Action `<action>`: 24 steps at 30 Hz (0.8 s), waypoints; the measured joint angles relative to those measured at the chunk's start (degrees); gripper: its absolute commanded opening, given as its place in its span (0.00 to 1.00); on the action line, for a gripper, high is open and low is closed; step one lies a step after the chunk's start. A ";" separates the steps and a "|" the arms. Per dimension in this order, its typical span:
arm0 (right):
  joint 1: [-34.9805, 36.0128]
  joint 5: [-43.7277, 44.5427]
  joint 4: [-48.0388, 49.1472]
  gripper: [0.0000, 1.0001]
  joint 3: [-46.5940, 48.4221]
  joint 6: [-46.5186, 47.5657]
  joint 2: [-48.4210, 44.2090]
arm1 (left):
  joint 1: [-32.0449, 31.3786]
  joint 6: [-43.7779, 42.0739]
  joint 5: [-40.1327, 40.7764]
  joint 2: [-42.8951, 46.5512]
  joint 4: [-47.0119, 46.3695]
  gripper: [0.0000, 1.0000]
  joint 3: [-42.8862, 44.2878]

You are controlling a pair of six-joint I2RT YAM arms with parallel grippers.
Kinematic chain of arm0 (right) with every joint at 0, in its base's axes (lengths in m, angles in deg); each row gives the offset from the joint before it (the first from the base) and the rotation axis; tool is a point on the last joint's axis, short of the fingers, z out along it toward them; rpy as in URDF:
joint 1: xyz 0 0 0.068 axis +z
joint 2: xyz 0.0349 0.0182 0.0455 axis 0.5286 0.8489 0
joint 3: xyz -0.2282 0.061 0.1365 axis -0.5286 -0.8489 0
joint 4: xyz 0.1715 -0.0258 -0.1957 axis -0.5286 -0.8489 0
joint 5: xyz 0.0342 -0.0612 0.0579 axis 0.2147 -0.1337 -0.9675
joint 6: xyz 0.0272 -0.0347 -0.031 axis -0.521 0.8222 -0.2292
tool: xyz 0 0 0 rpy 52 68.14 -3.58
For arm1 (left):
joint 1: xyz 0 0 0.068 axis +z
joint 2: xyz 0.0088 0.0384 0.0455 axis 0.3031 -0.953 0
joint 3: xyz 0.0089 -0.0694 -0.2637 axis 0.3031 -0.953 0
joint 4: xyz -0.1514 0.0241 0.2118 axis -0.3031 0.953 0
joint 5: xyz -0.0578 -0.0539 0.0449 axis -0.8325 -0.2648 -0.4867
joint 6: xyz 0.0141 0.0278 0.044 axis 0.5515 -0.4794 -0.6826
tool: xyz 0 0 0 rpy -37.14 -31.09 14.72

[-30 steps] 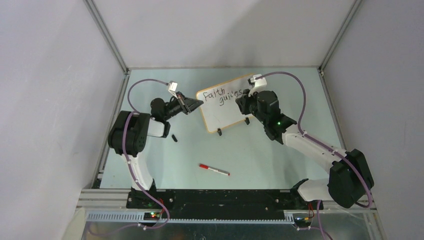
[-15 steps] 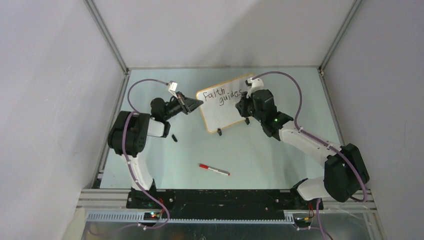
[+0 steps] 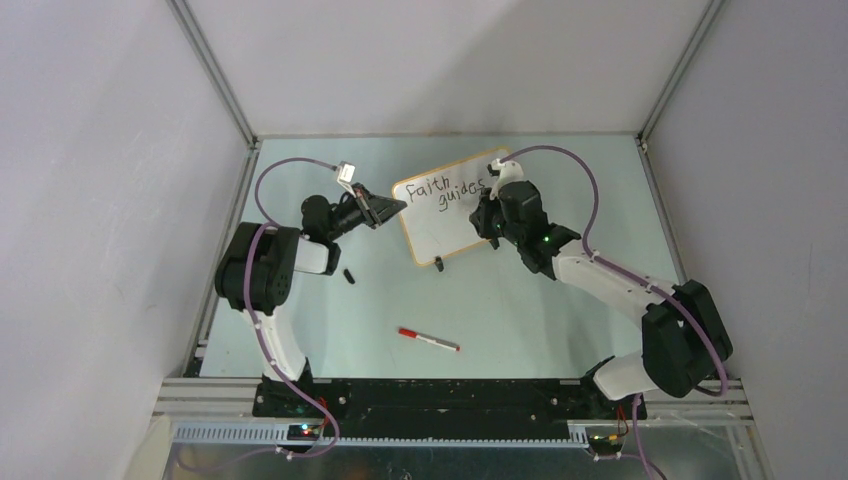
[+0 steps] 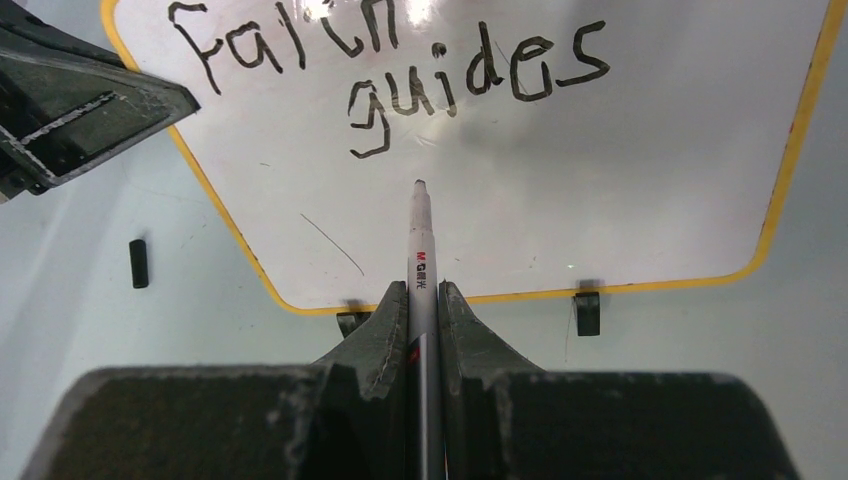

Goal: Write a sentence on the whiteboard

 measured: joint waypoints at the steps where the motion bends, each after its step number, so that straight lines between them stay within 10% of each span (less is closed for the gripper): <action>1: 0.00 0.11 0.00 0.00 0.00 -0.17 0.17 | 0.00 0.00 0.02 0.04 0.07 0.00 0.00; 24: 1.51 3.76 -0.17 0.00 0.31 -0.46 1.44 | 0.00 -0.46 0.09 0.44 0.72 0.00 0.00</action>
